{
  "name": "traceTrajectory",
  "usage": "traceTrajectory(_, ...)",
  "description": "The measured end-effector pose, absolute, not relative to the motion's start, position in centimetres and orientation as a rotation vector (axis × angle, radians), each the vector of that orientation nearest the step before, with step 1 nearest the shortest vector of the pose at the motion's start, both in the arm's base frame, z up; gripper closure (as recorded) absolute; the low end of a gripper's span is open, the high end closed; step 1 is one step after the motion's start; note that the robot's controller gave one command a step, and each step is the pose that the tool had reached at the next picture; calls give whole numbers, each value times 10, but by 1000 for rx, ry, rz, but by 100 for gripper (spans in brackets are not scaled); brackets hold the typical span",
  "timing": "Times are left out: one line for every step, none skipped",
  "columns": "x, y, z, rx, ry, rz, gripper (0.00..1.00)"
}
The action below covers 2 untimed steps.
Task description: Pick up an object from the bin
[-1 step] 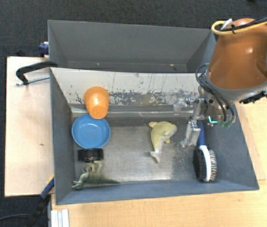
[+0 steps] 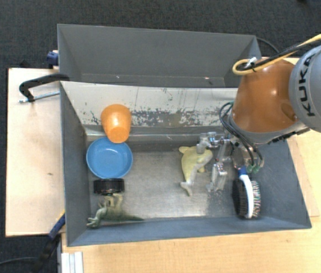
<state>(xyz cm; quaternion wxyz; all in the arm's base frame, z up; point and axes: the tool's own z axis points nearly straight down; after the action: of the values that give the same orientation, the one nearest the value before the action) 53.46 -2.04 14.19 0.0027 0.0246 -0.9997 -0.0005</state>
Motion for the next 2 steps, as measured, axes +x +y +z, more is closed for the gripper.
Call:
traceTrajectory(577, -36, 72, 700, -3073, 0, 0)
traceTrajectory(579, -36, 76, 698, -3074, 0, 100)
